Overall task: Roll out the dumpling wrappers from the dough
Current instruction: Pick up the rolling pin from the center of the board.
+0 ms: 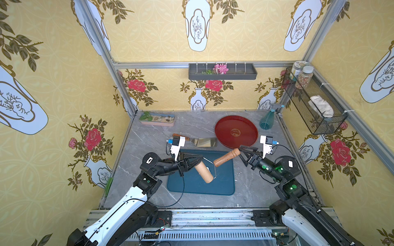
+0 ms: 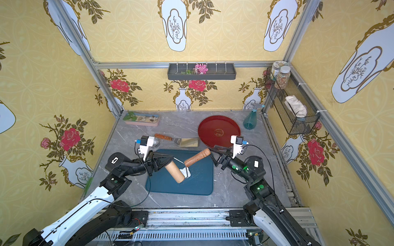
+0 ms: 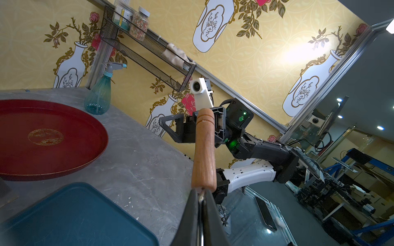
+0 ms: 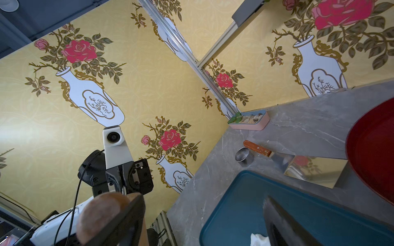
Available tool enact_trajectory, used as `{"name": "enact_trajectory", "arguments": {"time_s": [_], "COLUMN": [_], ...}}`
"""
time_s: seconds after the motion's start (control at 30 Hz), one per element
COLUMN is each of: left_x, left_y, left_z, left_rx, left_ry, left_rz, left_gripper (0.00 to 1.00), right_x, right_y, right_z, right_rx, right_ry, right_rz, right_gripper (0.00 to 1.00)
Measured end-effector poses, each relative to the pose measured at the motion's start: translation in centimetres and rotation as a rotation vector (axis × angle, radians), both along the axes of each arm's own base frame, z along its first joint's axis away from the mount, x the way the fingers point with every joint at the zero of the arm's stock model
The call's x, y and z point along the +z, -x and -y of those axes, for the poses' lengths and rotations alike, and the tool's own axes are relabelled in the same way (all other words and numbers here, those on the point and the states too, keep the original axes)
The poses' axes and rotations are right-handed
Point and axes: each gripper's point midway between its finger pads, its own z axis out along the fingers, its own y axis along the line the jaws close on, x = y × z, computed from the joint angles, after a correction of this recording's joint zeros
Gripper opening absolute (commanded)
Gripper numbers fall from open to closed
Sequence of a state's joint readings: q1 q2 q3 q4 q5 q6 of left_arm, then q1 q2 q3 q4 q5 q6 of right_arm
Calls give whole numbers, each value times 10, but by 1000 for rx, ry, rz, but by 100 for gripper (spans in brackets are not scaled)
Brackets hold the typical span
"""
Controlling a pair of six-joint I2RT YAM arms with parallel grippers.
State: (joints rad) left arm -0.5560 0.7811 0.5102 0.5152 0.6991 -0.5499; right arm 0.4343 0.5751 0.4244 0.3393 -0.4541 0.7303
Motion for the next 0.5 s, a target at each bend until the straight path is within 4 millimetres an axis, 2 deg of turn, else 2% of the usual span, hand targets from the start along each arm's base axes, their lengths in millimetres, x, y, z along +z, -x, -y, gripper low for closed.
{"name": "enact_trajectory", "arguments": {"time_s": [0.2, 0.5], "left_x": [0, 2], "left_y": [1, 0], "left_z": [0, -3], "left_rx": [-6, 7], "left_ry": [-2, -3], "left_rz": [-1, -2], "left_gripper": [0, 0], "right_x": [1, 16], "right_y": [5, 13], "right_z": [4, 13], "right_rx": [-15, -44], "right_ry": [23, 9], "right_rz": [17, 78], "right_gripper": [89, 91]}}
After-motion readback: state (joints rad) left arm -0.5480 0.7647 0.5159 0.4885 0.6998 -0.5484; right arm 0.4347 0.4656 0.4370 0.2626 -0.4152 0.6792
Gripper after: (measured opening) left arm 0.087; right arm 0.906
